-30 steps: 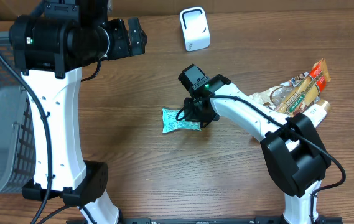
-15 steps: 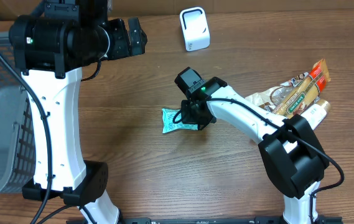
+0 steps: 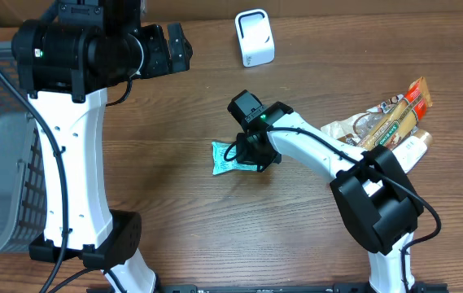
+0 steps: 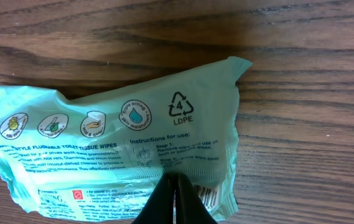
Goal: Scan the item barcode
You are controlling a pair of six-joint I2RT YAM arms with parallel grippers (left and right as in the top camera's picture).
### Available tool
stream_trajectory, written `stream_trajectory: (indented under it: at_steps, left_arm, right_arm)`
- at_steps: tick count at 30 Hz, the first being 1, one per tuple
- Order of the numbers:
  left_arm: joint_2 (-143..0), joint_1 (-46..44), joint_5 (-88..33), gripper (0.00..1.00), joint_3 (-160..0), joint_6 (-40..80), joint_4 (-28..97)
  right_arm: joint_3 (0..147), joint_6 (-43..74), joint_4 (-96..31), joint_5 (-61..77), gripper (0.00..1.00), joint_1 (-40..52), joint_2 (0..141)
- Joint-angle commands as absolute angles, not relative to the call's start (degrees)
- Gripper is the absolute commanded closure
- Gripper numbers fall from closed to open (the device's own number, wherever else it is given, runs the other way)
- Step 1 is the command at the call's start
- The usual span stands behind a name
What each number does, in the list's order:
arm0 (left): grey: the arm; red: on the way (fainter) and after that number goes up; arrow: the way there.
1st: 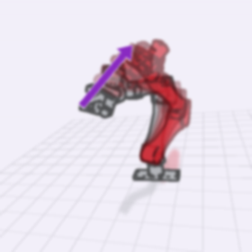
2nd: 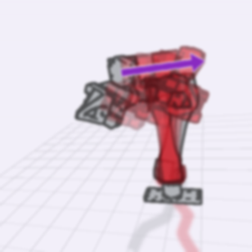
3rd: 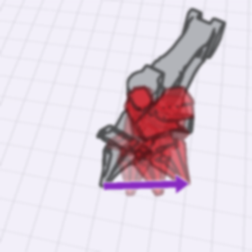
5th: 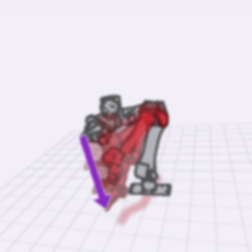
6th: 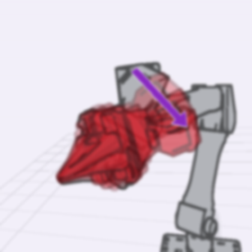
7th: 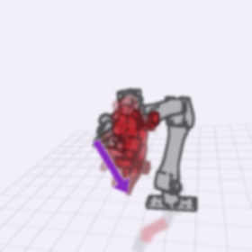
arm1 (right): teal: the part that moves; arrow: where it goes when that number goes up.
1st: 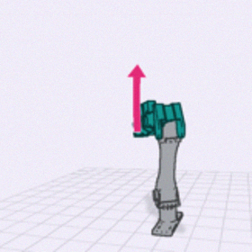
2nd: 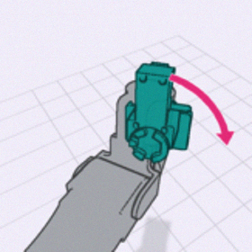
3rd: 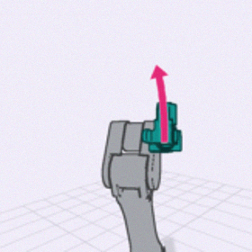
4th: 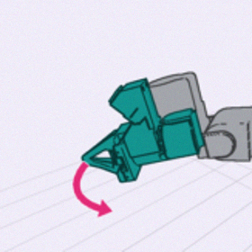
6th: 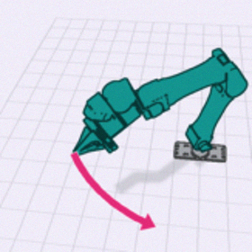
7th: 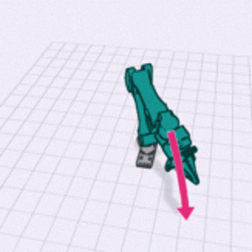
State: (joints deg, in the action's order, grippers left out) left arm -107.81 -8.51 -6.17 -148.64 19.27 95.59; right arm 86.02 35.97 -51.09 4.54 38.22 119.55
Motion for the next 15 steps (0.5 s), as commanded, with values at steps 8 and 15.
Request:
stream_trajectory:
  at_steps: [8, 15]
  left_arm:
    - [-108.27, -8.64, -5.76, 0.00, -148.97, 18.39, 95.37]
    - [-108.27, -8.64, -5.76, 0.01, -148.97, 18.39, 95.37]
  right_arm:
    - [85.45, 35.97, -52.14, 5.39, 0.45, 38.15, 123.24]
    - [85.45, 35.11, -52.97, 5.45, 0.32, 37.93, 123.24]
